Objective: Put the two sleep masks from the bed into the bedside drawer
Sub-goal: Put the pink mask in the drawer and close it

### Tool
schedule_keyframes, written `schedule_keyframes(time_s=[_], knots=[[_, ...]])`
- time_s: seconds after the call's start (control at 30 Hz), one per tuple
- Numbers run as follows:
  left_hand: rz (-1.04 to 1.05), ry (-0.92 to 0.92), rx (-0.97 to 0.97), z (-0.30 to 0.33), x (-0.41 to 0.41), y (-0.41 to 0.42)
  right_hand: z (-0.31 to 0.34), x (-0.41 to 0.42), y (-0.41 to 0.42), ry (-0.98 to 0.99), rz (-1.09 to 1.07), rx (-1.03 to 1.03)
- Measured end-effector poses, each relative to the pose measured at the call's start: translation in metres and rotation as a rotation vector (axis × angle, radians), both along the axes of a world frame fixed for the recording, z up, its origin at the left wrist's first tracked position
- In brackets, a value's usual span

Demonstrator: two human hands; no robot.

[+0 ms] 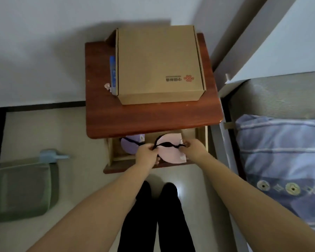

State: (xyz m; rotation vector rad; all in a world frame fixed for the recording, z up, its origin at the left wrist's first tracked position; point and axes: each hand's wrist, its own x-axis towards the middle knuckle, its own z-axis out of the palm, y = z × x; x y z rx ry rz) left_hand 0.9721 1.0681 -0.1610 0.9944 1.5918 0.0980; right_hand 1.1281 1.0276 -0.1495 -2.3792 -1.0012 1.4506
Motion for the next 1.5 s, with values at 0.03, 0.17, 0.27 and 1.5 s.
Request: schedule_keyframes(time_s=[0.03, 0.17, 0.27, 1.5], knots=[[-0.050, 0.050, 0.037, -0.016, 0.002, 0.006, -0.017, 0.000, 0.006, -0.026, 0.008, 0.017], [-0.228, 0.196, 0.202, -0.070, 0.008, 0.023, -0.073, 0.001, 0.030, -0.156, 0.038, 0.110], [-0.309, 0.286, 0.217, -0.095, 0.009, 0.027, -0.097, -0.003, 0.030, -0.186, 0.047, 0.155], [1.185, -0.911, -0.224, 0.028, -0.073, 0.059, 0.015, 0.010, 0.034, 0.941, -1.248, 0.273]])
